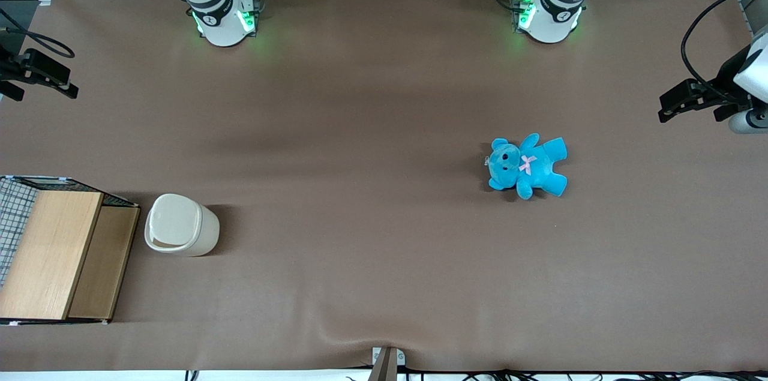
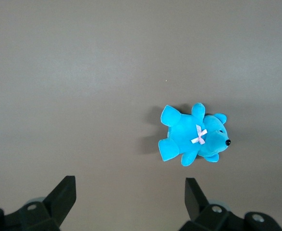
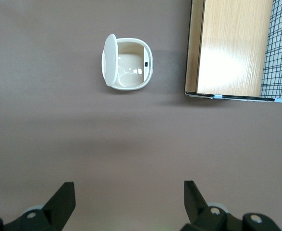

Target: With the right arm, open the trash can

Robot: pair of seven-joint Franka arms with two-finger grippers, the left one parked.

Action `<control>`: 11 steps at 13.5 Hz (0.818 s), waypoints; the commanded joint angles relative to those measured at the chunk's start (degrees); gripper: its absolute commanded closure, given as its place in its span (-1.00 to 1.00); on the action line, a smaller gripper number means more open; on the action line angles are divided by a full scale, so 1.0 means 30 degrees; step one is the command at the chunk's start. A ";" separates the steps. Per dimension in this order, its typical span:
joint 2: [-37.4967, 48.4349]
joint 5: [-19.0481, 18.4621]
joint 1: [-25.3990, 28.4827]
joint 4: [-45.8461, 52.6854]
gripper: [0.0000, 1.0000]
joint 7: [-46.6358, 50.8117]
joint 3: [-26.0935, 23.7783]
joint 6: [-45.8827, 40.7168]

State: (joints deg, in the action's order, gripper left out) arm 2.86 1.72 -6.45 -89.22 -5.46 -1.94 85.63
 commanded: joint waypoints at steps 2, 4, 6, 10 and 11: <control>0.0453 -0.0222 -0.0341 -0.0436 -1.00 0.0090 -0.0145 0.0021; 0.0249 -0.0251 -0.0341 -0.0145 -1.00 0.0177 -0.0145 0.0021; 0.0072 -0.0280 -0.0253 0.0091 -1.00 0.0207 -0.0145 0.0021; 0.0042 -0.0310 -0.0370 0.0179 -1.00 0.0177 -0.0145 0.0021; 0.0042 -0.0310 -0.0341 0.0179 -1.00 0.0178 -0.0145 0.0021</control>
State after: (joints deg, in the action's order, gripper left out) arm 2.86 1.46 -6.65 -89.15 -5.45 -1.67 85.71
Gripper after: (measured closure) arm 0.000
